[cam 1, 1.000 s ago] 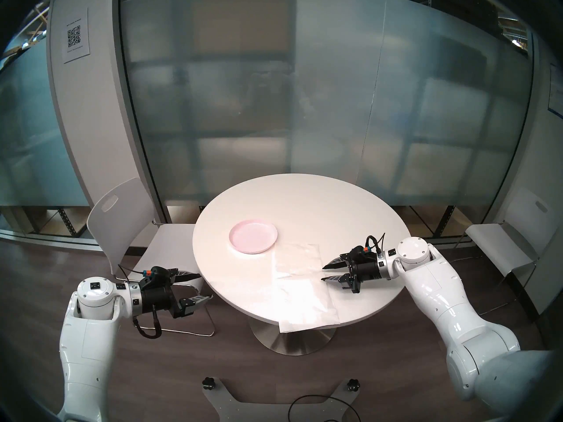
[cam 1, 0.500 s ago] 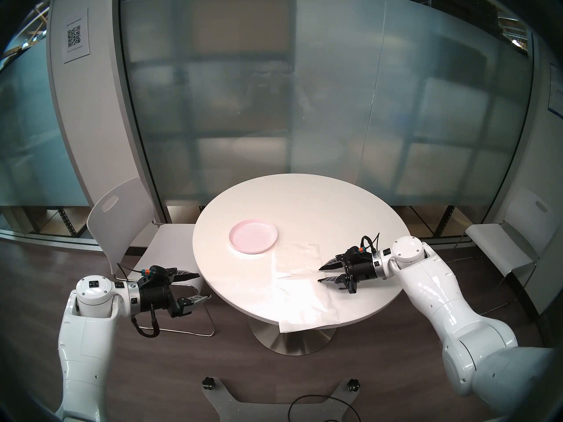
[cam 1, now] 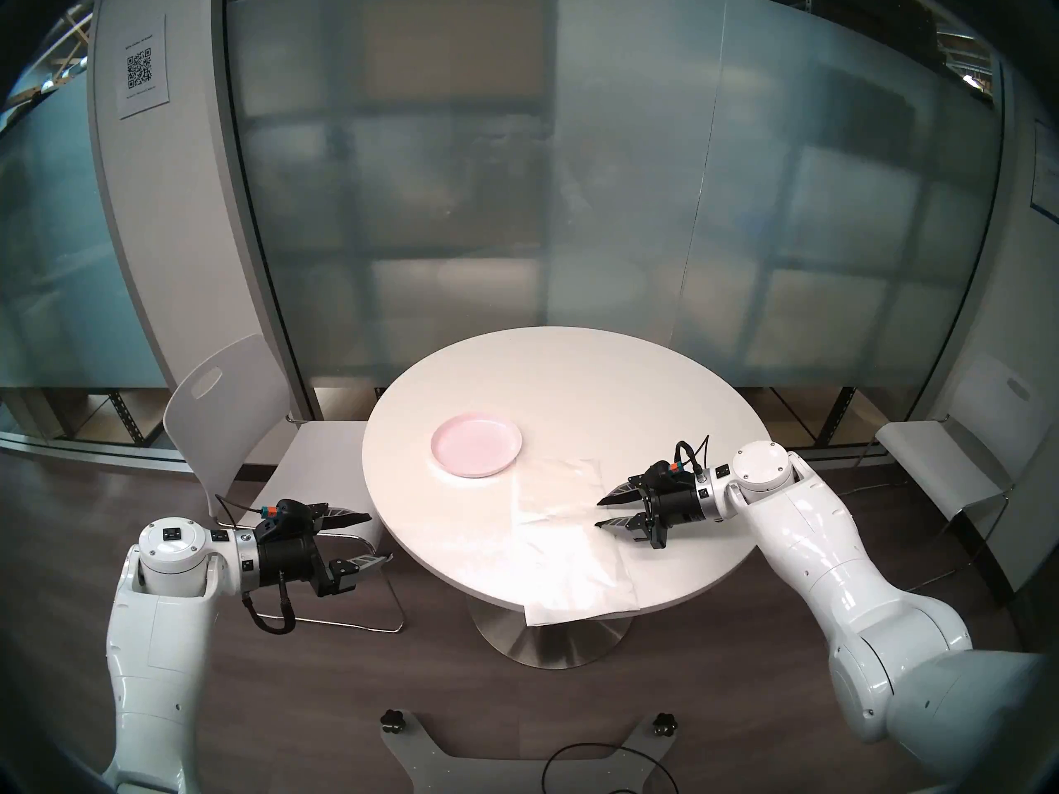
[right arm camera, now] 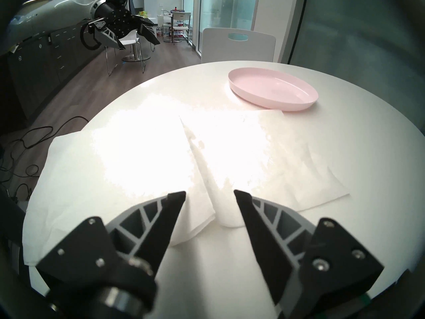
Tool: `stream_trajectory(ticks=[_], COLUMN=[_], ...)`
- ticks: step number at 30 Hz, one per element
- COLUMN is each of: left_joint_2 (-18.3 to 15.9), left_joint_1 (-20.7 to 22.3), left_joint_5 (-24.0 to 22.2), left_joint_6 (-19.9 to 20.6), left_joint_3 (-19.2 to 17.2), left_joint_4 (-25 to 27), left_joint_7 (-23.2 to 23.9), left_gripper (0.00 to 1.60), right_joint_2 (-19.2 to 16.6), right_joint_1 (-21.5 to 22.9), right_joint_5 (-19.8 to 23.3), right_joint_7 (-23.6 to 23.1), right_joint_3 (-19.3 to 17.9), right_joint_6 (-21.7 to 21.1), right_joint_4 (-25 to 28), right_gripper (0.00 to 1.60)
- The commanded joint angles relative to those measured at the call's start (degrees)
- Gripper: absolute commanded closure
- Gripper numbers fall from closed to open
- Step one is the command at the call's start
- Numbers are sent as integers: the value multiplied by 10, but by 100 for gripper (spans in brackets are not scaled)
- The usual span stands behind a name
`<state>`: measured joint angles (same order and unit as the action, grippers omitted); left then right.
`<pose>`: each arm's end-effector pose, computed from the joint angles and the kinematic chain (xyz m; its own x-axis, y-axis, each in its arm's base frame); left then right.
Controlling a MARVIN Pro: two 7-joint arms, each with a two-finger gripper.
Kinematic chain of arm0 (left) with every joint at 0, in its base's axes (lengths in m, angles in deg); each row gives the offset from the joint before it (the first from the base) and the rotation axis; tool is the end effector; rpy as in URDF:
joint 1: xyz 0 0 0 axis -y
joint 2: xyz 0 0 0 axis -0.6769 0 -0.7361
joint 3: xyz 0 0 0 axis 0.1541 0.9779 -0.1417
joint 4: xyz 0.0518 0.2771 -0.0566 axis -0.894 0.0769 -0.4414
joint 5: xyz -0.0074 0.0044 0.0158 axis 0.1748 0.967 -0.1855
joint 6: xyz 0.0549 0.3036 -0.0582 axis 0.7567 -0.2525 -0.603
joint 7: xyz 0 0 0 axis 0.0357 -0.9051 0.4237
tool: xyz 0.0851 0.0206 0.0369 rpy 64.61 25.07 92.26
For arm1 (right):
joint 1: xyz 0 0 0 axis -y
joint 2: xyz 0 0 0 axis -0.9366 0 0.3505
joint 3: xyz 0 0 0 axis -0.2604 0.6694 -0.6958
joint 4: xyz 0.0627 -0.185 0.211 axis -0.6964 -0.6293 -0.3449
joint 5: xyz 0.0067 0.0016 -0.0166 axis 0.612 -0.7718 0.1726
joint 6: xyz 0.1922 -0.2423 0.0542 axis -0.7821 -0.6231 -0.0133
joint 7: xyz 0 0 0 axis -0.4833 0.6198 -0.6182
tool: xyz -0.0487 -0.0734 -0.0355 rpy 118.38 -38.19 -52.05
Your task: Fold the napkin in half twice and place it beside the plate
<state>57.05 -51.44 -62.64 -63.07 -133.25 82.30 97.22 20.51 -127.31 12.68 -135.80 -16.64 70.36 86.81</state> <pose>0.3406 0.1643 -0.3265 0.2884 -0.2967 0.9104 -0.7699 -0.6371 0.0362 0.4846 -0.0471 -0.3427 0.0308 0.5477 0.8361 0.9725 -0.2096 0.1015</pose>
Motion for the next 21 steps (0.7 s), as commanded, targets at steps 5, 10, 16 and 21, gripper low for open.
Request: stream_trajectory(ticks=[5,10,16,21], left_joint_2=[-3,-4,-4,-4], left_joint_1=[6,7,8,8], left_joint_5=[-1,0,1,0], left_joint_6=[-3,-4,-4,-5], left_joint_3=[-5,-6,-7,-8], left_joint_4=[-1,-2,-3,-3], left_joint_7=[0,0,0,0], left_gripper=[0,0,0,0], right_joint_2=[3,4,4,4], right_joint_1=[13,13,12,11], right_joint_5=[-5,-6,-3,-4], right_joint_7=[6,7,6,5], right_joint_3=[2,3,1,1], right_joint_6=[-2,-3,-1,-2], right_joint_4=[-4,-7,-7,-4], right_gripper=[46,51,67,86])
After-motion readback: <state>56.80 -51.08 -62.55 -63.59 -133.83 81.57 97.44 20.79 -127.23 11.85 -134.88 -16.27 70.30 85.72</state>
